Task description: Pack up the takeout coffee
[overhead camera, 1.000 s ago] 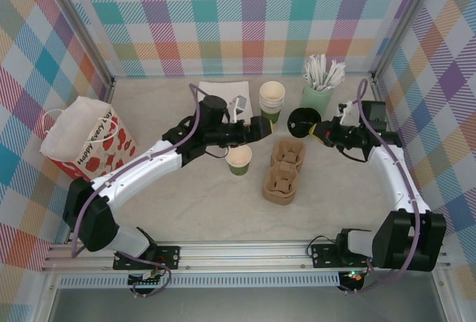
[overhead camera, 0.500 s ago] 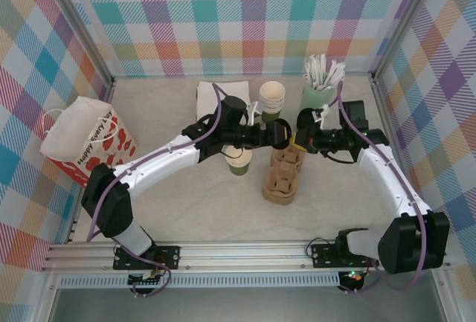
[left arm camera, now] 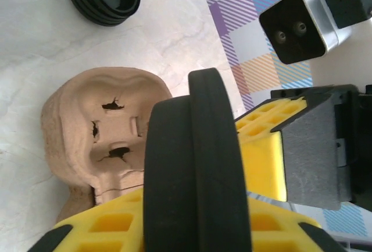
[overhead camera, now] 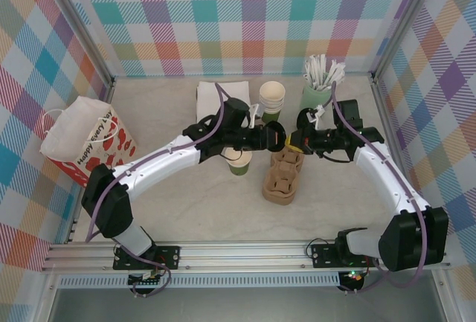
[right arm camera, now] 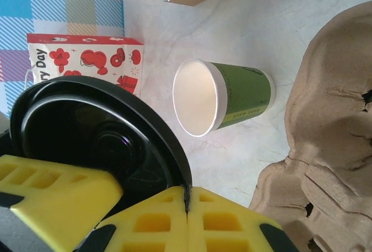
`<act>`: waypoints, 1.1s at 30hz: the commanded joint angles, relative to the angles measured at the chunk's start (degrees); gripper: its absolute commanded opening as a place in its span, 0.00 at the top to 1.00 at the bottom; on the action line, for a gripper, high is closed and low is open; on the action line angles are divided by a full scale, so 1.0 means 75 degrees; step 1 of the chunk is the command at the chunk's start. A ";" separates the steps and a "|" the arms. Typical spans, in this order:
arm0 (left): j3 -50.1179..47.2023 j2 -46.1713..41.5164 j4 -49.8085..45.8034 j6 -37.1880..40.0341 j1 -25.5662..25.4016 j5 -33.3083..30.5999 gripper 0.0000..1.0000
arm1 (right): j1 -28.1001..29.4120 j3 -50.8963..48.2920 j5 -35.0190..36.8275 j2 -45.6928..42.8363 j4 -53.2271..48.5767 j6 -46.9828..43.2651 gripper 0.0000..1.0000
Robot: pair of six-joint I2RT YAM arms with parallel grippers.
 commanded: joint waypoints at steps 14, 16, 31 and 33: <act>-0.0247 -0.1748 -0.2026 0.3584 -0.0967 -0.4511 0.84 | 0.0029 0.1493 -0.0142 -0.0511 -0.1304 0.2145 0.39; -0.0435 -0.1900 -0.1894 0.4192 -0.1127 -0.5032 0.84 | 0.0037 0.1517 -0.0421 -0.0410 -0.1205 0.2800 0.39; -0.0806 -0.1652 -0.0899 0.6590 -0.2050 -0.6819 0.83 | 0.0443 0.2173 -0.1041 0.0544 -0.1179 0.4213 0.33; -0.0744 -0.1534 -0.0899 0.6602 -0.2104 -0.6797 0.83 | 0.0569 0.2162 -0.1034 0.0662 -0.0989 0.4403 0.33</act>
